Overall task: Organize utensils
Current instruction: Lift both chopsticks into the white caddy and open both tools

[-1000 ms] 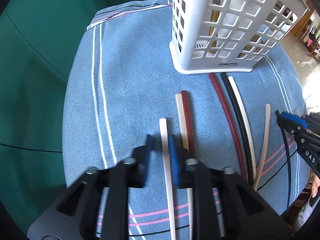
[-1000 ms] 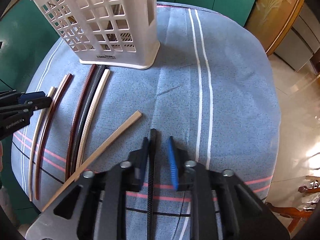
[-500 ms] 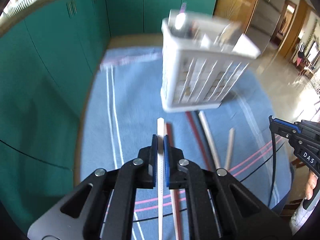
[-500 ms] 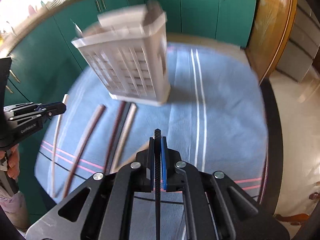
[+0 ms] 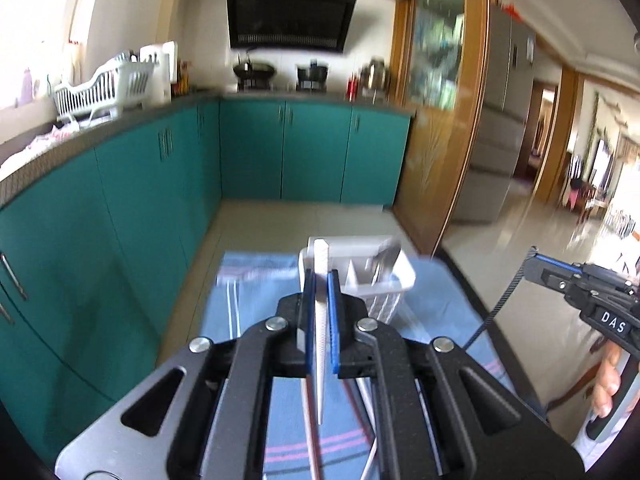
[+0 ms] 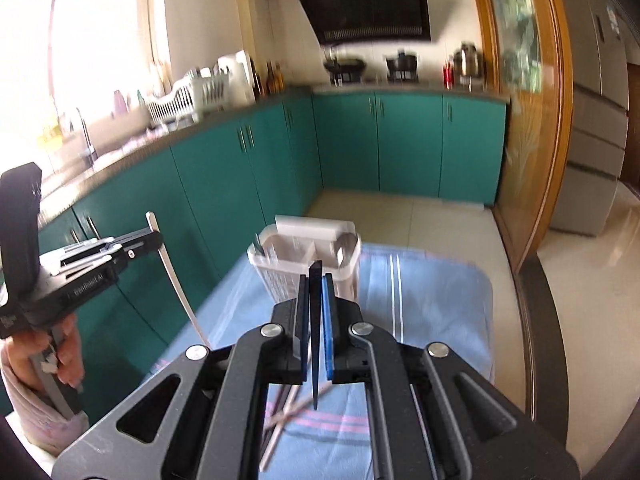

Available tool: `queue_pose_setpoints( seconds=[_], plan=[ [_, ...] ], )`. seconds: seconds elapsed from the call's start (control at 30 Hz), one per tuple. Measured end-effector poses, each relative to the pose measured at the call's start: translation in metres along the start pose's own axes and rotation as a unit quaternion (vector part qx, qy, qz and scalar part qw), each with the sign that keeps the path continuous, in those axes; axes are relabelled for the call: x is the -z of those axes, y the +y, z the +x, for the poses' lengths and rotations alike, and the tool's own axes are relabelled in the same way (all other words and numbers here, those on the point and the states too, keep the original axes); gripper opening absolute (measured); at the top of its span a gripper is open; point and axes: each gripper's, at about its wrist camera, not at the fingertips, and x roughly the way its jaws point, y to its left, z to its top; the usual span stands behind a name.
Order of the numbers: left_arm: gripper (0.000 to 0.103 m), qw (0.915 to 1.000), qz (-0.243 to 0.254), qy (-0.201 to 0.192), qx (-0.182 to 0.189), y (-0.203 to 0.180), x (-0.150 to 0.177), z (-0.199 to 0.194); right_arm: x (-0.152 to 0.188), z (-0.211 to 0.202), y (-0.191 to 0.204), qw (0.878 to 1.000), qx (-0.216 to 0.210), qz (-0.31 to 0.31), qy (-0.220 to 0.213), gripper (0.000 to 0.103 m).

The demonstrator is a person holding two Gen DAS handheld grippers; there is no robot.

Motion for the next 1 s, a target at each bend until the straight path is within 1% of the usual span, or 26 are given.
queue_pose_setpoints(
  seconds=[0.1, 0.17, 0.2, 0.27, 0.33, 0.4, 0.5, 0.57, 0.6, 0.7, 0.83, 0.93, 0.97, 1.0],
  plan=[
    [0.006, 0.9987, -0.004, -0.050, 0.008, -0.005, -0.032, -0.015, -0.031, -0.010, 0.002, 0.999, -0.005, 0.003, -0.050, 0.007],
    [0.006, 0.9972, -0.007, -0.074, 0.007, -0.011, -0.052, -0.017, -0.054, -0.009, 0.000, 0.997, 0.000, 0.008, -0.074, 0.007],
    [0.006, 0.9957, -0.004, -0.093, 0.000, -0.013, -0.065, -0.015, -0.062, -0.010, -0.001, 0.996, 0.002, 0.010, -0.084, 0.007],
    [0.006, 0.9924, -0.007, -0.122, -0.011, -0.013, -0.081, -0.010, -0.081, -0.009, -0.002, 0.994, 0.009, 0.011, -0.111, 0.007],
    [0.006, 0.9896, -0.021, -0.143, -0.005, -0.010, -0.092, 0.003, -0.095, 0.001, -0.003, 0.993, 0.030, 0.006, -0.117, 0.007],
    [0.006, 0.9875, -0.041, -0.152, -0.012, -0.004, -0.096, 0.023, -0.099, 0.018, -0.007, 0.992, 0.038, 0.008, -0.120, 0.007],
    [0.006, 0.9885, -0.049, -0.137, -0.040, 0.002, -0.085, 0.056, -0.084, 0.050, -0.012, 0.994, 0.035, 0.012, -0.104, 0.007],
    [0.006, 0.9897, -0.062, -0.123, -0.038, 0.007, -0.071, 0.072, -0.070, 0.070, -0.016, 0.995, 0.034, 0.016, -0.095, 0.007],
    [0.006, 0.9904, -0.066, -0.115, -0.038, 0.010, -0.065, 0.079, -0.062, 0.081, -0.019, 0.995, 0.042, 0.019, -0.088, 0.007],
    [0.006, 0.9926, -0.064, -0.089, -0.052, 0.014, -0.049, 0.098, -0.044, 0.105, -0.026, 0.997, 0.051, 0.032, -0.057, 0.007],
    [0.006, 0.9942, -0.063, -0.069, -0.054, 0.019, -0.033, 0.108, -0.028, 0.121, -0.032, 0.997, 0.051, 0.050, -0.041, 0.007],
    [0.007, 0.9946, -0.060, -0.063, -0.056, 0.022, -0.026, 0.107, -0.019, 0.124, -0.031, 0.996, 0.059, 0.052, -0.030, 0.007],
    [0.008, 0.9944, -0.058, -0.065, -0.059, 0.023, -0.025, 0.105, -0.018, 0.124, -0.032, 0.996, 0.062, 0.052, -0.027, 0.007],
    [0.014, 0.9941, -0.055, -0.069, -0.063, 0.023, -0.023, 0.101, -0.016, 0.124, -0.032, 0.996, 0.066, 0.052, -0.025, 0.012]
  ],
)
